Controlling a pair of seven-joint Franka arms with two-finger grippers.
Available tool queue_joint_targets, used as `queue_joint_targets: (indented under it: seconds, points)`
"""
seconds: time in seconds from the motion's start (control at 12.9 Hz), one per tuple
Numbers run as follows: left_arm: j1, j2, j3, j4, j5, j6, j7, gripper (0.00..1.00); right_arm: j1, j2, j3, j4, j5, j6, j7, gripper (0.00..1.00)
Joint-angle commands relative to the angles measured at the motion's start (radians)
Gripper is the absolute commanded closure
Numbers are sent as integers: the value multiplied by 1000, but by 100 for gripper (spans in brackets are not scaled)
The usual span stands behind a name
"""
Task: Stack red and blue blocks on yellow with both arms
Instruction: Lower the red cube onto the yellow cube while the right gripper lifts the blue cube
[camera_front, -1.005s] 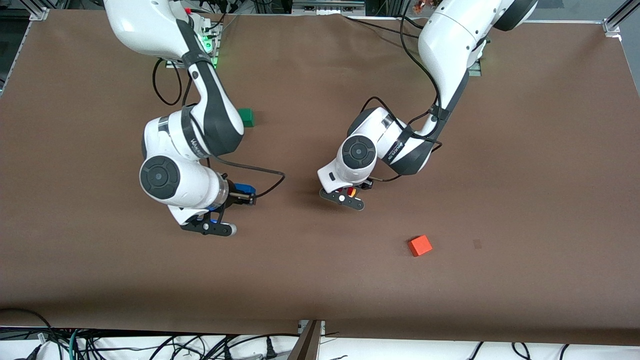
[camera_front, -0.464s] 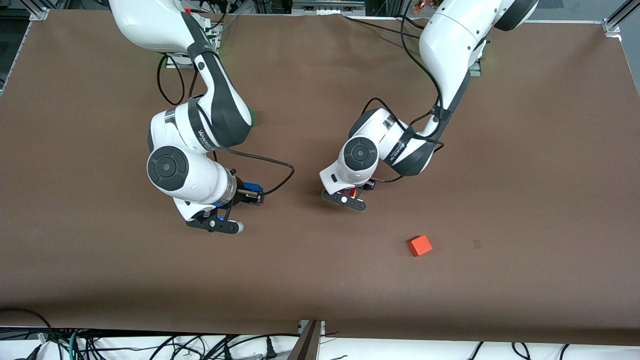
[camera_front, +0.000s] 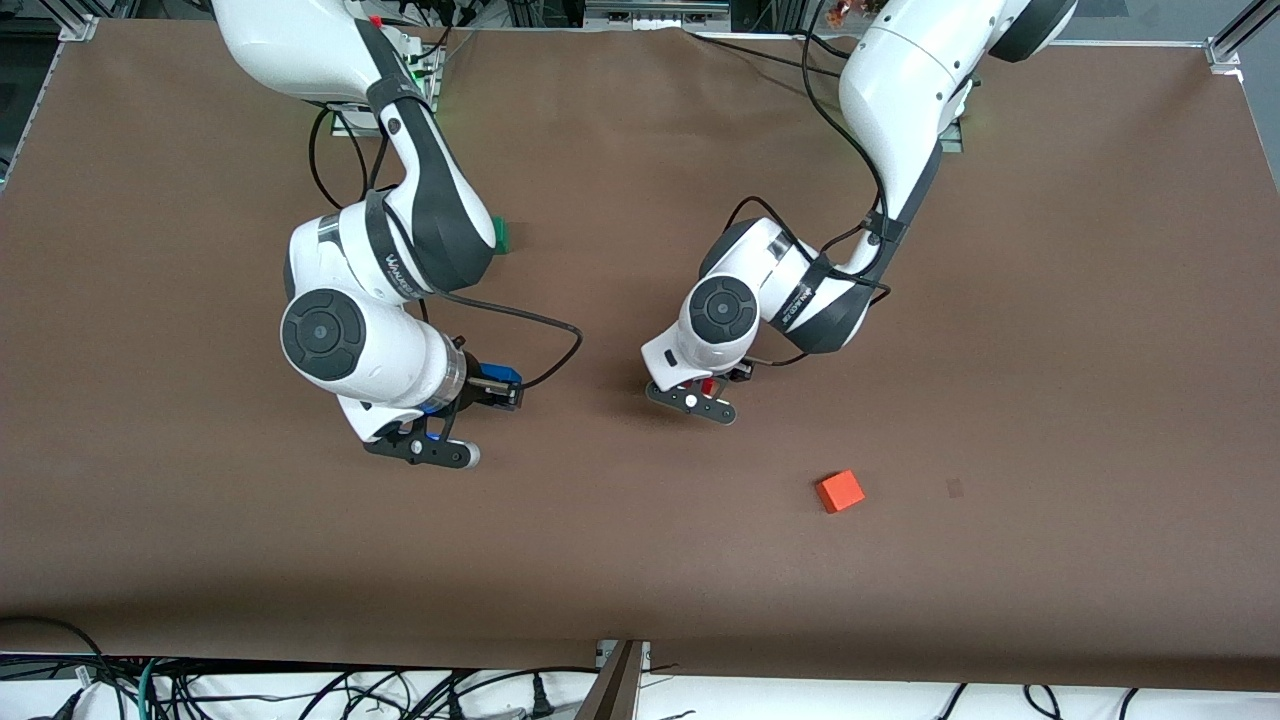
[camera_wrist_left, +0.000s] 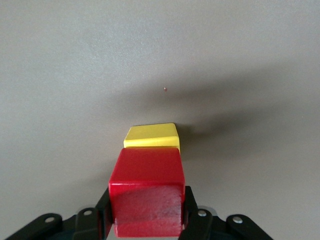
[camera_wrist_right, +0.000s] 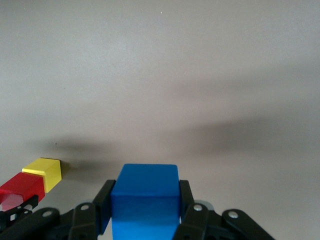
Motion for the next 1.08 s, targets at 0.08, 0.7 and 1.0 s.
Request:
queue_joint_targets:
  seconds: [0.08,0.7,1.0]
  points:
    - [-14,71,22,42,-6,22,3,84,-4,-9,1,15,15,-27,12,56]
    - [-15,92,22,71,-6,22,2,84,-7,-9,1,15,17,-27,6,56]
    - [-12,85,22,76,-6,19,-3,0,-7,-9,0,15,17,-26,6,56]
